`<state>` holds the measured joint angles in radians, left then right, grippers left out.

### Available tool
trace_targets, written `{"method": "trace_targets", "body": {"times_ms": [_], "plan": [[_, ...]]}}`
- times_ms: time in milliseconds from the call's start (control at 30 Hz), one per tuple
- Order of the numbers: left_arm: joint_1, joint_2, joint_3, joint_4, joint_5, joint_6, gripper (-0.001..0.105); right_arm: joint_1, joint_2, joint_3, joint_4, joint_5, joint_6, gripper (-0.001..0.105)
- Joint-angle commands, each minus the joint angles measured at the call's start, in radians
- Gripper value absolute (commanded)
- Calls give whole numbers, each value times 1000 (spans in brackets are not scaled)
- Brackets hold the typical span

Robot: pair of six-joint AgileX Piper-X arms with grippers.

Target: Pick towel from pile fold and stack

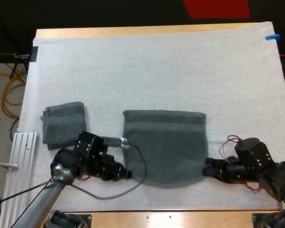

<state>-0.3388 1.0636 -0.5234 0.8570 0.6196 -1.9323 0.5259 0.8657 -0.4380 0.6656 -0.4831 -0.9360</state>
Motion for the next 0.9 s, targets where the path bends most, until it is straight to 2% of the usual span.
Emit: {"method": "trace_targets", "body": {"times_ms": [0, 233, 367, 533, 700, 867], "plan": [[19, 22, 3, -58, 16, -25, 0, 1, 24, -5, -53, 16, 33, 0], [133, 226, 3, -410, 212, -172, 0, -38, 238, -5, -354, 25, 148, 0], [159, 314, -2, -579, 268, -264, 0, -107, 317, -5, -500, 35, 209, 0], [168, 410, -56, -695, 240, -292, 0, -183, 409, -5, -617, 6, 222, 0], [168, 472, -110, -706, 174, -290, 0, -216, 474, -5, -707, 10, 243, 0], [177, 491, -122, -709, 76, -261, 0, -220, 521, -5, -817, 32, 247, 0]]}}
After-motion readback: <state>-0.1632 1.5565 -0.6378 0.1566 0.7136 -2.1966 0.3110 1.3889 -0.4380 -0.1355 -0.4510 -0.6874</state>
